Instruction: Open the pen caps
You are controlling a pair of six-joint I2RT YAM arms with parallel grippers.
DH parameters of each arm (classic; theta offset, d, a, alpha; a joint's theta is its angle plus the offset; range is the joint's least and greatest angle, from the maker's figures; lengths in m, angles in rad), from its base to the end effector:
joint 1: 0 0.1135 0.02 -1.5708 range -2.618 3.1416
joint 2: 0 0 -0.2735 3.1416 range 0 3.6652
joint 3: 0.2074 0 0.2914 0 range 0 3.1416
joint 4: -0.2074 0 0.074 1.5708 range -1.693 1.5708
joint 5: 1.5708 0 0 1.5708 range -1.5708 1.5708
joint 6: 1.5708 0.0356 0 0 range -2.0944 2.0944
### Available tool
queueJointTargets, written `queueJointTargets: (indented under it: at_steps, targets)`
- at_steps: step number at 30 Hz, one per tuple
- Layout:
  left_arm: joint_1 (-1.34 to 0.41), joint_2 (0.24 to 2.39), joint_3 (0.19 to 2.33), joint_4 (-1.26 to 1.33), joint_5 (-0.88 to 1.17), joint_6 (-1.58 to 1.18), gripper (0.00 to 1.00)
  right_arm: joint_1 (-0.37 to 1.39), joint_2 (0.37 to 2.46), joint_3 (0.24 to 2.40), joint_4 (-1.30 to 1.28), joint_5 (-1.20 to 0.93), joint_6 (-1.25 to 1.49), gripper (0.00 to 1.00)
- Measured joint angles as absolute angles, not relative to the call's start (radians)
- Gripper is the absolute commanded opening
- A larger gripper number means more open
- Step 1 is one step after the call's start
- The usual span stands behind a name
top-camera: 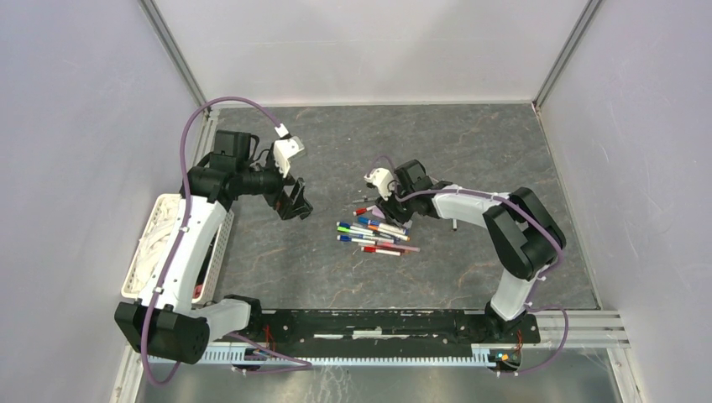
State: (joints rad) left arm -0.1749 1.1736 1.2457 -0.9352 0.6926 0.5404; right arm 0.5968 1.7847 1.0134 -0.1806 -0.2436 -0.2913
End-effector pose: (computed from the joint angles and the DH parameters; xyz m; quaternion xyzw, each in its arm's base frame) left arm 0.2523 -0.0677 0.3690 0.4191 0.7853 -0.2539 0.3784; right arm 0.3155 0.2248 0.1366 -0.4396 0.8379 0.1604 0.2812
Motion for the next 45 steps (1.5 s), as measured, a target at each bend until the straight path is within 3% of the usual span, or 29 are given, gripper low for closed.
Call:
queueJointTargets:
  at_steps: [6,15,23,36,45]
  targets:
    - [-0.175,1.174,1.246,-0.95,0.713,0.566,1.0,0.593,1.743,0.934,-0.111,-0.252,-0.276,0.34]
    - [-0.175,1.174,1.246,-0.986,0.732,0.601,1.0,0.586,1.704,0.923,-0.148,-0.255,-0.263,0.0]
    - [-0.175,1.179,1.211,-1.015,0.789,0.686,1.0,0.584,1.614,0.964,-0.221,-0.332,-0.249,0.0]
    - [-0.231,1.244,1.12,-1.046,0.978,0.826,0.99,0.717,1.539,1.026,-0.163,-0.792,-0.057,0.0]
    - [-0.258,1.251,1.118,-1.065,1.005,0.844,0.96,0.743,1.514,0.971,0.135,-0.857,0.19,0.0]
